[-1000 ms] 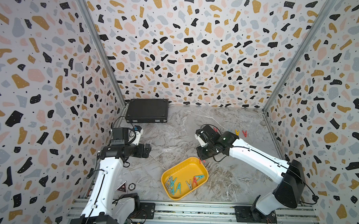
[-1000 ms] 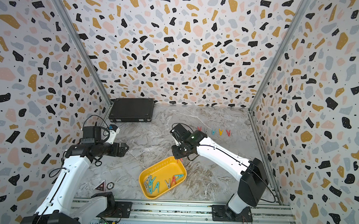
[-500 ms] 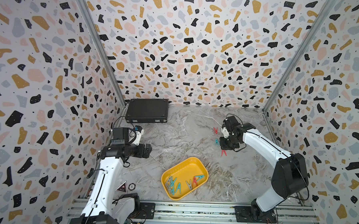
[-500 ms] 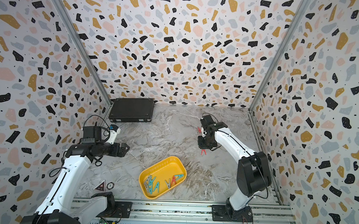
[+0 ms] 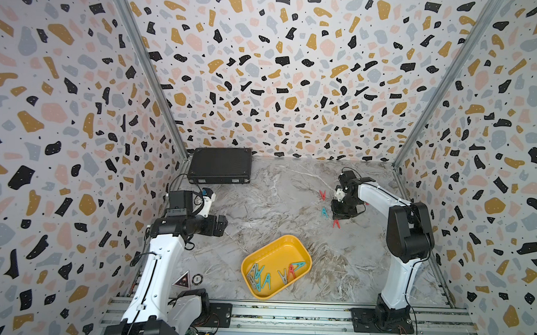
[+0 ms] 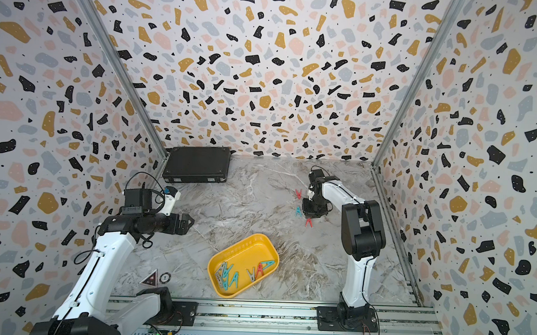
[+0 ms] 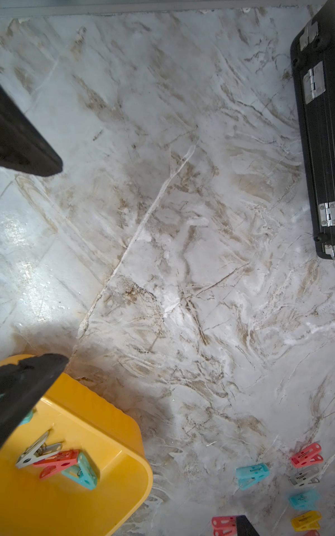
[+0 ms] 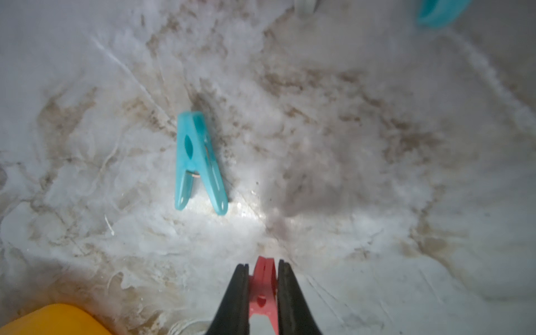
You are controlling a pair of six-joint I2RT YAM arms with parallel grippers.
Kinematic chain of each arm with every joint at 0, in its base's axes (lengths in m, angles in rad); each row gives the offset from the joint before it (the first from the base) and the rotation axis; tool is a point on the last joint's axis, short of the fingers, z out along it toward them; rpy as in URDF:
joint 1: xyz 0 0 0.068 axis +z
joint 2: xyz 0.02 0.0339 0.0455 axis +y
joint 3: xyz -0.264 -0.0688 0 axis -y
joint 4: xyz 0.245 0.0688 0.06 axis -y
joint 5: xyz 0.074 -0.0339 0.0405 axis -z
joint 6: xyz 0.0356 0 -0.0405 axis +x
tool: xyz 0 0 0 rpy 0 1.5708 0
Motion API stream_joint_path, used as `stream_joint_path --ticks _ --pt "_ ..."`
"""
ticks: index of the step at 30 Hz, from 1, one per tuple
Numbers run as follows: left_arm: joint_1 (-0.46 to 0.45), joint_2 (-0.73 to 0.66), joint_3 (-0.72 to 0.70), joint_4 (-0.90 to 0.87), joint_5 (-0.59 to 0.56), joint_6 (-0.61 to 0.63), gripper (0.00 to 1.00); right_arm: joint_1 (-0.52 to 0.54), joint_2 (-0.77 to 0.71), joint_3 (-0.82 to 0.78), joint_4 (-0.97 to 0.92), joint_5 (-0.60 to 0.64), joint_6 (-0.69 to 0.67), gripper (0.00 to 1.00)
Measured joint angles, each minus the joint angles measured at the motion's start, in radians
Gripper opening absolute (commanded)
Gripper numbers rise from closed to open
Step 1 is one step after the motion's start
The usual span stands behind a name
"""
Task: Take the clothespins out of the storage box
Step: Place the clothespin at the center of the board.
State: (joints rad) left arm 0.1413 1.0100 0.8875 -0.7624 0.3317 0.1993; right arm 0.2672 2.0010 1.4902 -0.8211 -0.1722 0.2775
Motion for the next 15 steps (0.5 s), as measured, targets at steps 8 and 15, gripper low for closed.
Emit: stream_joint_path --ticks 8,15 --pt "0.0 0.0 0.0 0.0 0.0 0.0 1.0 -0.015 0.108 0.098 0.003 0.001 -0.002 0.04" --pt "0.0 0.0 0.0 0.0 0.0 0.0 1.0 -0.031 0.153 0.174 0.001 0.007 -0.002 0.07"
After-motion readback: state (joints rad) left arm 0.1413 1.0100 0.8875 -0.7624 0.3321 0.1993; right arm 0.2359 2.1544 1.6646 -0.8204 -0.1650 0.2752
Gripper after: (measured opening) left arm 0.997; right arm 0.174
